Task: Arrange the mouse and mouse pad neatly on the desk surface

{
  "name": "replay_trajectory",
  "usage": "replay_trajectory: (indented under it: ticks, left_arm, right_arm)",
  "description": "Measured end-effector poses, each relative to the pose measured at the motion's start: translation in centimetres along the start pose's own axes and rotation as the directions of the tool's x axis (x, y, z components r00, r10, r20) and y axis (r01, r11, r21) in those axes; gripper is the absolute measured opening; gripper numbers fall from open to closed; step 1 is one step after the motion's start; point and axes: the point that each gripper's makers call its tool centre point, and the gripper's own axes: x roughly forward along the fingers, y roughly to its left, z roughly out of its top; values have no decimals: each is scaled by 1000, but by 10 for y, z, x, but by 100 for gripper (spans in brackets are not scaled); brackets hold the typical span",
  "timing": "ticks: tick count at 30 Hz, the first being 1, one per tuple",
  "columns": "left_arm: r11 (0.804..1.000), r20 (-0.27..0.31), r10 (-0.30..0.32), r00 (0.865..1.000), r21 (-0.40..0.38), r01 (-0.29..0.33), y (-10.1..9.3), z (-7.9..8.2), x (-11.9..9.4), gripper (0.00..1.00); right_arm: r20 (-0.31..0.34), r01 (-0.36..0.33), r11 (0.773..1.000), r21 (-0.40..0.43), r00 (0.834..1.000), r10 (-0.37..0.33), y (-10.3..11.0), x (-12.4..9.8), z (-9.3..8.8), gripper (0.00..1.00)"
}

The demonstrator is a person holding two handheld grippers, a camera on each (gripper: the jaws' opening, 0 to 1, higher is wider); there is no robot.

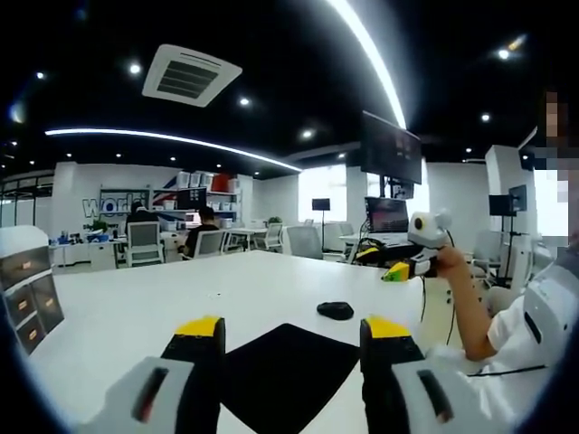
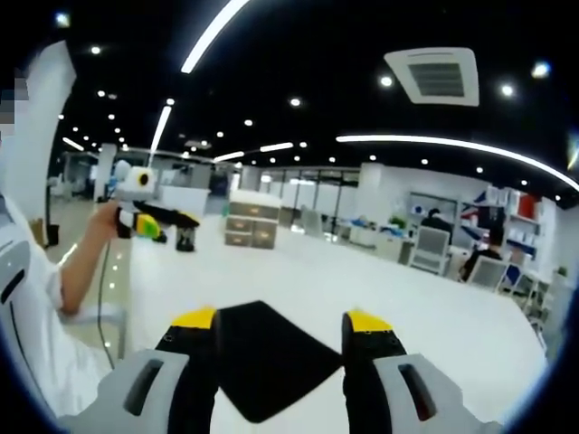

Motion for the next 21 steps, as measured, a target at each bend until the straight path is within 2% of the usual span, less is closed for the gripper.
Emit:
replay_trajectory:
  ticks: [9, 12, 21]
  left_arm:
    - [1000, 9, 5, 1000, -2, -5, 0, 3, 0, 60]
    - [1000, 6, -1, 1000, 4, 1, 0, 3, 1, 60]
    - [1000, 11, 7, 1000, -1, -7, 4, 5, -1, 60]
  right_arm:
    - [-18, 5, 1000, 1, 1000, -5, -6, 6, -4, 52]
    - [-62, 3, 1000, -11, 998, -4, -11, 9, -8, 52]
    - [-145, 21, 997, -80, 989, -33, -29, 8, 3, 52]
